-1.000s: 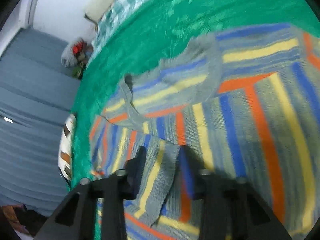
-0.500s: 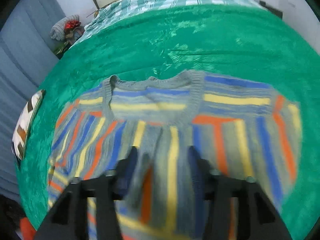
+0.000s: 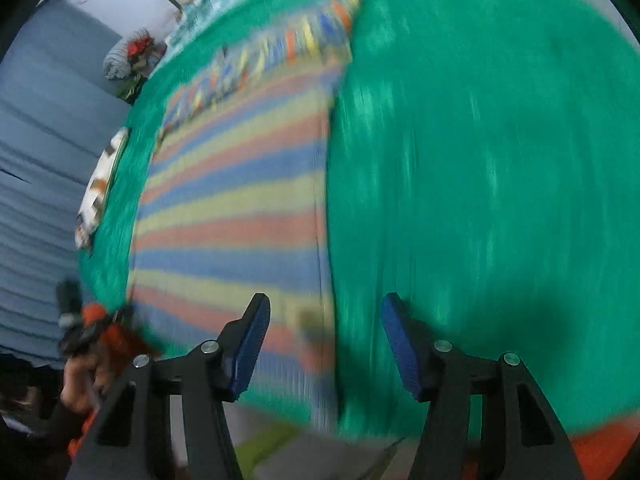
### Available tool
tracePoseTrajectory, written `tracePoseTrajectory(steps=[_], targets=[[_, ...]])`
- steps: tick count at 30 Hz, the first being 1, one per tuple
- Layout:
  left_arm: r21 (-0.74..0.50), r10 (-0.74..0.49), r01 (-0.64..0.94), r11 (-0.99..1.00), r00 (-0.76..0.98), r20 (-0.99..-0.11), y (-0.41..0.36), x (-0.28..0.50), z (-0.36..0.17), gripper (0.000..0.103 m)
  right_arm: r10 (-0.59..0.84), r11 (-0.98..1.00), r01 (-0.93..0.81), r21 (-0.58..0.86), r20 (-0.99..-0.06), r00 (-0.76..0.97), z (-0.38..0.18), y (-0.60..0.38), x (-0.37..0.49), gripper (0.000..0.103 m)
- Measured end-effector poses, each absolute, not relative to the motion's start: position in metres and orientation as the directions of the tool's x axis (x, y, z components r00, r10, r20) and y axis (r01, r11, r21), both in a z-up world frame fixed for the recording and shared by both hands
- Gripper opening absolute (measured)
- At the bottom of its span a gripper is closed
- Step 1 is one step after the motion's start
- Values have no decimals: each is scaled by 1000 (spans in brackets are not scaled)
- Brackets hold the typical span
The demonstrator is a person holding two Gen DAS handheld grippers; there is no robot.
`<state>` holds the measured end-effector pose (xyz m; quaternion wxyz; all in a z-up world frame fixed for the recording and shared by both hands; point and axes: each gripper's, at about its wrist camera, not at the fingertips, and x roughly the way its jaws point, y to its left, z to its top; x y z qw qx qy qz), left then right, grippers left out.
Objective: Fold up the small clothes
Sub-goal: 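Grasp the sweater side edge with both grippers, then fold the held edge over the sweater body with both grippers and release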
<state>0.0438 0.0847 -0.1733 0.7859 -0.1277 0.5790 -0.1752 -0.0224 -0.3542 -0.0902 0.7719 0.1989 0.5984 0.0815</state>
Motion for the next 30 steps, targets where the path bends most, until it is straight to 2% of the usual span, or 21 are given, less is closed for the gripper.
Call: tracePoseTrajectory(steps=[3,5,6,7,8,10,12,14,18,20,24,26,30], targets=[[-387,-427,195,901,243,-871,67,45,-172,57,421,886,108,451,-880,220,-109,-342,-37,57],[-335,-384,226,915,233,-893,58,45,-175,46,430,886,94,454,-881,197,-120,-330,-36,54],[-320,-371,228,920,233,-899,59,44,-176,27,436,885,101,454,-886,155,-129,-325,-33,41],[-325,-373,225,919,221,-901,62,47,-177,6,439,887,110,449,-892,110,-136,-320,-30,13],[-356,-399,216,909,203,-894,64,48,-177,6,436,891,110,441,-897,69,-142,-317,-30,7],[-382,-420,203,902,199,-886,69,49,-173,5,451,885,93,456,-890,73,-135,-315,-30,6],[-474,-500,165,865,193,-844,79,48,-162,4,513,842,117,526,-849,124,-121,-322,-30,6],[-588,-601,128,799,210,-771,92,53,-146,4,589,772,144,619,-782,203,-108,-331,-29,6],[-708,-702,113,697,312,-641,107,102,-104,4,665,641,127,757,-631,400,-74,-350,5,6],[-722,-708,119,681,360,-608,110,138,-90,4,656,605,119,787,-578,486,-62,-360,42,6],[-702,-675,132,700,443,-590,95,232,-74,4,591,597,129,792,-543,596,-55,-381,124,6],[-684,-648,120,720,469,-600,85,288,-74,4,559,589,153,794,-536,633,-59,-395,169,6],[-677,-628,81,731,466,-623,70,349,-86,4,526,579,217,786,-564,636,-75,-418,246,6]])
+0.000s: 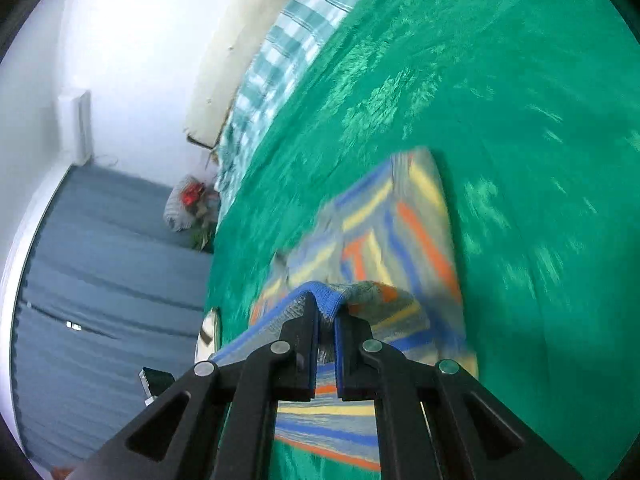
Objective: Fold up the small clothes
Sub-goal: 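Fold the held edge over the sweater body with both grippers and release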
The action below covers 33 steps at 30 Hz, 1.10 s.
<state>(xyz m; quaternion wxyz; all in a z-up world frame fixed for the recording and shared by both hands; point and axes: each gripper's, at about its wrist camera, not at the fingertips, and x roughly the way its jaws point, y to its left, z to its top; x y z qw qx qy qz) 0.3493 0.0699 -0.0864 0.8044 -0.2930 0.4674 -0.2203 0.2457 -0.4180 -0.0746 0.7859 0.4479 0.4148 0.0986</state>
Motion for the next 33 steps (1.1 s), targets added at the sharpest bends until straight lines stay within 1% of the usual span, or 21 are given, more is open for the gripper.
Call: tracePoseTrajectory(steps=[4,6,7,8,9,10,11,12,14,16,19,21,22,24,27,28,29,30,31,32,33], targets=[[-639,-600,59,767,416,-683,55,396,-107,5,520,535,290,793,-580,626,-98,-432,285,6],[-643,-601,52,764,417,-682,47,419,-115,5,513,511,310,802,-574,639,-109,-441,300,6],[-647,-605,53,761,420,-677,44,423,-119,7,508,496,315,809,-564,651,-115,-444,308,7],[-650,-602,39,759,421,-678,41,437,-123,8,499,484,314,817,-552,668,-119,-446,313,10],[-645,-590,16,764,423,-688,40,446,-128,19,478,476,321,819,-547,687,-121,-450,316,15],[-647,-579,-15,762,431,-692,42,455,-133,49,451,459,337,822,-543,708,-126,-453,319,34],[-646,-565,-43,762,442,-697,46,458,-134,65,439,447,347,825,-540,718,-128,-455,319,46],[-646,-538,-84,759,478,-694,55,461,-134,81,421,417,336,845,-507,752,-129,-458,317,54],[-663,-524,-104,742,528,-669,70,460,-131,81,389,437,315,842,-493,778,-122,-461,314,54],[-663,-516,-110,740,539,-665,82,454,-128,81,347,508,302,807,-513,786,-108,-463,311,54],[-612,-488,-66,788,538,-687,89,429,-121,81,319,643,268,718,-569,758,-86,-458,304,54],[-579,-485,-19,815,523,-701,89,407,-120,81,325,734,220,642,-617,717,-73,-445,293,54],[-547,-479,26,837,517,-709,86,381,-120,82,317,788,192,585,-653,688,-67,-434,282,54],[-463,-444,98,881,511,-736,78,343,-126,85,303,861,128,493,-697,650,-62,-414,260,54],[-302,-338,152,941,472,-814,59,310,-146,85,290,936,-19,352,-739,608,-63,-371,218,53],[-265,-306,152,952,447,-840,57,300,-156,84,273,950,-36,310,-768,580,-71,-361,210,47],[-231,-278,158,960,460,-843,57,285,-161,84,227,967,-16,253,-838,497,-94,-352,199,40],[-212,-266,165,963,476,-838,59,275,-159,84,188,976,22,218,-882,433,-112,-353,190,26],[-197,-255,169,966,482,-838,61,265,-156,84,161,977,60,202,-900,404,-124,-359,181,22],[-196,-253,166,966,481,-840,65,254,-151,84,173,968,86,234,-879,444,-120,-368,165,22],[-211,-264,162,964,482,-835,70,245,-147,84,156,970,100,223,-881,447,-115,-371,159,26]])
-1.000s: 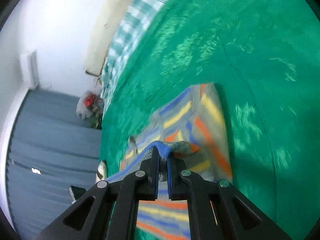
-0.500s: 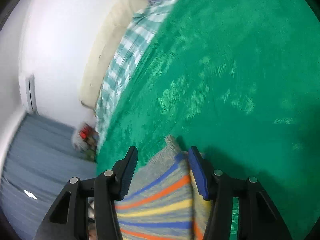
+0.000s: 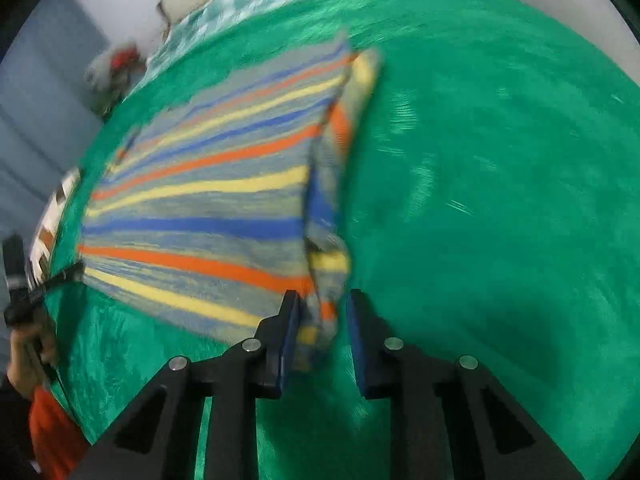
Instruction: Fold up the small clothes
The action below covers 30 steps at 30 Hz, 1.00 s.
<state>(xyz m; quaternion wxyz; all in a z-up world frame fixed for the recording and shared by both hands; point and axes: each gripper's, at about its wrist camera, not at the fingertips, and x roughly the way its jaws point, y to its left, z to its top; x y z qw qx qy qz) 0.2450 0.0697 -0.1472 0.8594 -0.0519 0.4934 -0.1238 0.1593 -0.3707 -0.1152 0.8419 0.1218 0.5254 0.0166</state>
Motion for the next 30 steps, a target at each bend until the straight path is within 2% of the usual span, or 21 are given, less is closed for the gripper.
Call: tracePoseTrajectory(steps=[2,5,6,7,9,17,30], targets=[[-245,-291,158,957,486,-824,76,228,-139,84,73,974,154,164,-876,476,-95,-370,143,29],[-238,-292,169,956,500,-815,75,203,-133,85,16,985,139,102,-857,515,-67,-356,127,32],[-233,-292,178,956,503,-813,70,194,-131,85,-15,988,139,68,-851,525,-59,-350,122,38],[-230,-293,185,955,504,-813,64,191,-127,85,-40,990,137,40,-843,537,-51,-344,116,50],[-229,-303,207,951,492,-816,51,183,-129,85,-109,989,147,-29,-816,568,-35,-335,104,61],[-239,-329,247,939,449,-831,19,162,-136,85,-204,977,174,-123,-773,601,-2,-322,104,61],[-175,-322,335,926,458,-828,-9,148,-128,85,-264,964,185,-190,-756,598,-2,-324,97,62]])
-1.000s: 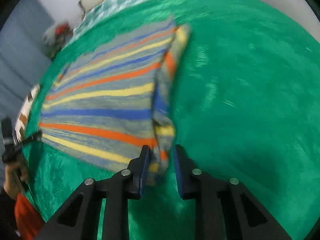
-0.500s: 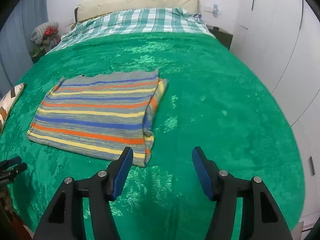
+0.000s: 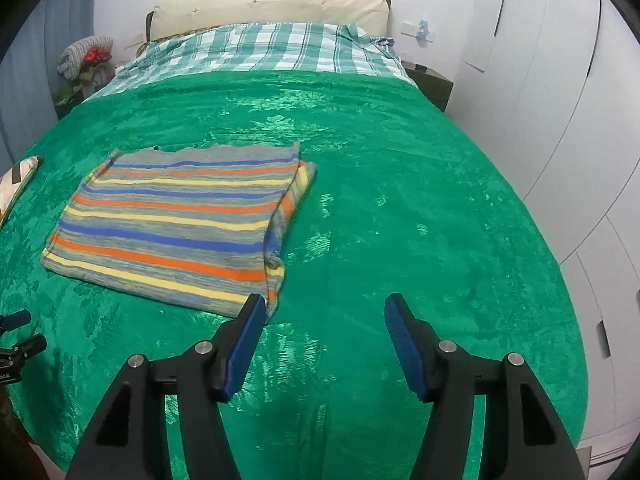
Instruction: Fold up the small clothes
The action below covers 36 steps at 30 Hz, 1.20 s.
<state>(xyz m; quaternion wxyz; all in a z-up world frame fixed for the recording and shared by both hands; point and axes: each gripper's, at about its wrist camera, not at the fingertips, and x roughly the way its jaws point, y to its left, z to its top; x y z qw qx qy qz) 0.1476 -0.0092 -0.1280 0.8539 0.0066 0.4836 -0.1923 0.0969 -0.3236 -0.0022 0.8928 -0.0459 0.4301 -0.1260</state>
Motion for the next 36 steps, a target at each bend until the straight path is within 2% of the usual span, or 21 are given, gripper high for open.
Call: tracePoseTrajectory(steps=[9,15,23,25,27,29,30,32,33,36], targets=[[-128,-321,410,903,446,-836,-34,138,-131,85,-278,960,188,-206,-756,592,-3,-331,94,63],[-69,-363,541,838,458,-811,-78,130,-117,85,-199,969,238,-71,-796,571,-20,-361,89,65],[-60,-511,752,656,385,-768,-201,146,-100,84,-106,963,267,49,-837,537,-46,-400,82,65],[-27,-516,786,618,379,-768,-239,156,-105,86,-74,959,268,91,-834,547,-46,-412,84,65],[-22,-504,803,595,351,-789,-267,166,-116,92,-31,956,259,139,-830,557,-45,-422,89,65],[45,-426,800,599,366,-828,-297,178,-139,92,29,950,241,200,-823,567,-42,-432,100,65],[78,-391,794,603,379,-839,-305,183,-148,86,77,944,221,247,-812,579,-39,-438,112,65],[103,-393,772,627,428,-814,-309,187,-154,57,161,931,171,321,-785,598,-34,-445,132,65],[122,-383,754,646,458,-802,-309,188,-152,10,217,920,138,366,-771,599,-34,-447,145,65],[114,-383,734,669,472,-794,-306,191,-152,9,377,870,61,490,-739,558,-46,-450,197,65]])
